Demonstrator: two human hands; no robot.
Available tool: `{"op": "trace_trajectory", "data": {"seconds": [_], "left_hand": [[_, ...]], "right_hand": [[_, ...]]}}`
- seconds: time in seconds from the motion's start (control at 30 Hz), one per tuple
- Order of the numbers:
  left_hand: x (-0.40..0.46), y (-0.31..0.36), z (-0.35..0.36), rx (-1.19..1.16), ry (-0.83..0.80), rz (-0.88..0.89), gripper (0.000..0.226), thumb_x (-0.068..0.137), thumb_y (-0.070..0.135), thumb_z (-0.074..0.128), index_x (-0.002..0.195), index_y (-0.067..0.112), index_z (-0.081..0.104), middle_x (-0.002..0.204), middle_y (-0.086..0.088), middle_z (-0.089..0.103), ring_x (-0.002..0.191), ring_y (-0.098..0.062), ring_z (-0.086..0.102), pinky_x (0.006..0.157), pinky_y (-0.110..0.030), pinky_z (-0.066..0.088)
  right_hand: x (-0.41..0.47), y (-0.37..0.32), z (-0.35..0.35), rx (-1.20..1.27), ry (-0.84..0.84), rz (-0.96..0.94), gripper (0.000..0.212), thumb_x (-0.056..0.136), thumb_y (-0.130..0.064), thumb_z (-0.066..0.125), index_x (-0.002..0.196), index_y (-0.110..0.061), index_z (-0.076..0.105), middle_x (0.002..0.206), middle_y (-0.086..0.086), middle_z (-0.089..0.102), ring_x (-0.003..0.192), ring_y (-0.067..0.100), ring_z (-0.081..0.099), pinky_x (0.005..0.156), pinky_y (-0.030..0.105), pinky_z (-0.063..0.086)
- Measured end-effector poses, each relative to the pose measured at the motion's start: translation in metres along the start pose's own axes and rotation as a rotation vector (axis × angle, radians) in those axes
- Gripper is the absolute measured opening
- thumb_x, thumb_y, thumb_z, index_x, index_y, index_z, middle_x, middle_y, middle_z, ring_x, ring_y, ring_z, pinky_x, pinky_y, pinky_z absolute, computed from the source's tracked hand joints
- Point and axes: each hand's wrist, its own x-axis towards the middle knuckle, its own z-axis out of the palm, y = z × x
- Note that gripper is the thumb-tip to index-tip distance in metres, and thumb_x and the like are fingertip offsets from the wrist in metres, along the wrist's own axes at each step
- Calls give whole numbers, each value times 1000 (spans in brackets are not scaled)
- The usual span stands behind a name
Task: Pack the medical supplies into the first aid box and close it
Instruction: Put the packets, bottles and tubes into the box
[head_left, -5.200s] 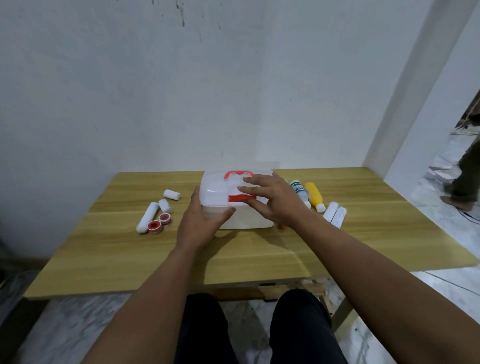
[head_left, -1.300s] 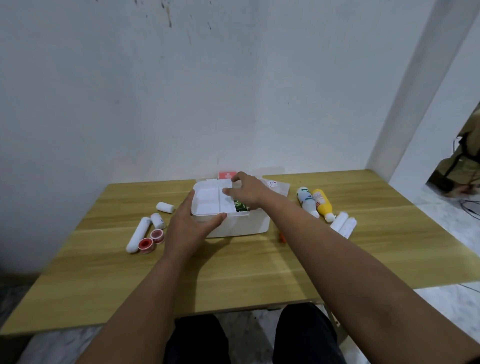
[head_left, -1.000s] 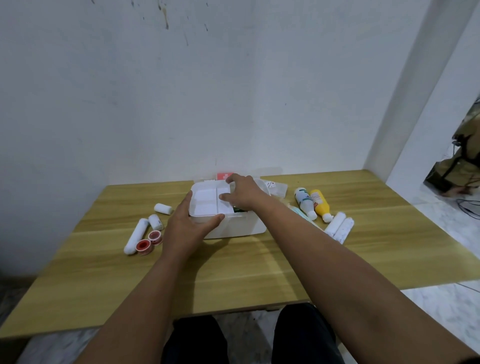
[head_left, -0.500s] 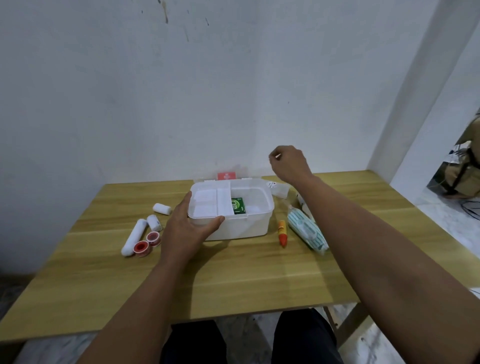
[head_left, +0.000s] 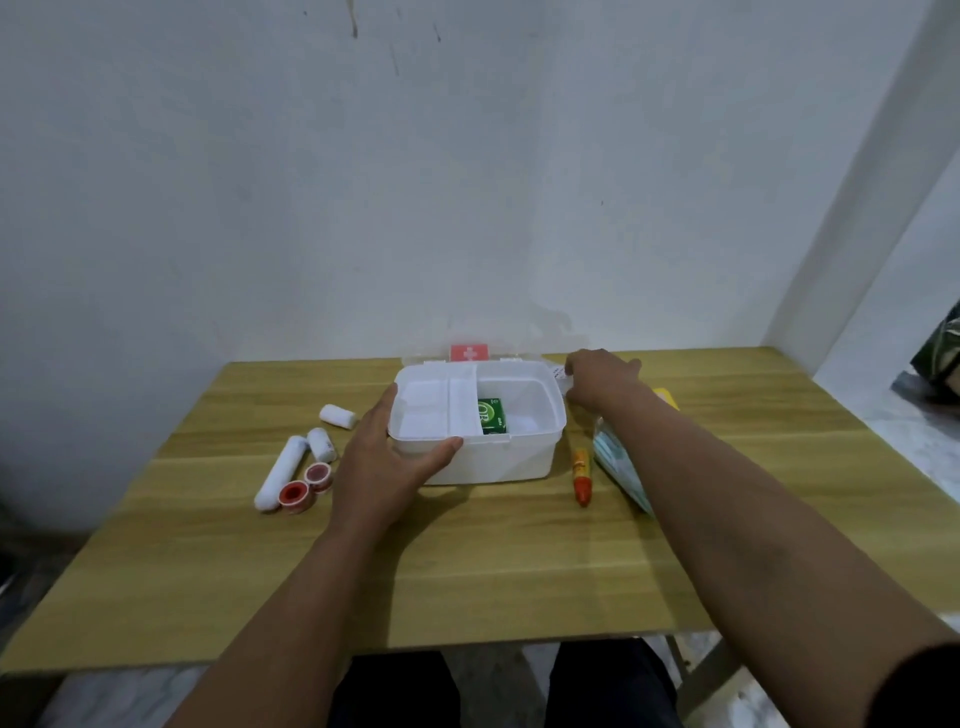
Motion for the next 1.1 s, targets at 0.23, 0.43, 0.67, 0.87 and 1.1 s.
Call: {"op": "trace_trajectory", "data": {"seconds": [0.23,0.43,0.67,0.87,1.1], "left_hand": [[0,7,-3,-12,-23,-12,98,68,57,87,151,40,39,130,27,45,121,-1,43,91,-28,47],[-3,10,-6,-23,-23,-14,93,69,54,88,149,40,42,125,30,46,118,0,45,90,-27,44],[-3,11,-7,-31,-37,-24,94,69,57,86,150,41,42,128,28,48,120,-1,46,95,-31,47],[-2,11,-6,-39,-40,-13,93,71,52,87,151,38,41,126,27,45,118,-1,43,90,-28,45],[-2,8,-4,-22,-33,-12,96,70,55,86,151,38,39,143,15,52,120,-3,42,90,-34,50]], "right_hand": [[-3,5,7,48,30,20,33,85,-20,58,117,-26,58,112,-3,65,109,22,60,105,60,25],[-14,16,-38,176,175,18,36,86,-16,66,121,-23,66,122,1,67,117,28,62,104,51,41],[-42,11,-129,503,19,-193,40,76,-16,90,115,-18,78,115,8,71,95,24,67,70,31,57],[-73,-31,-128,248,-265,-334,38,78,-6,88,113,-18,80,103,-4,66,93,20,70,55,19,58],[-75,-57,-84,187,-115,-316,43,77,-6,89,117,-15,77,116,7,72,78,21,76,74,33,64]]}}
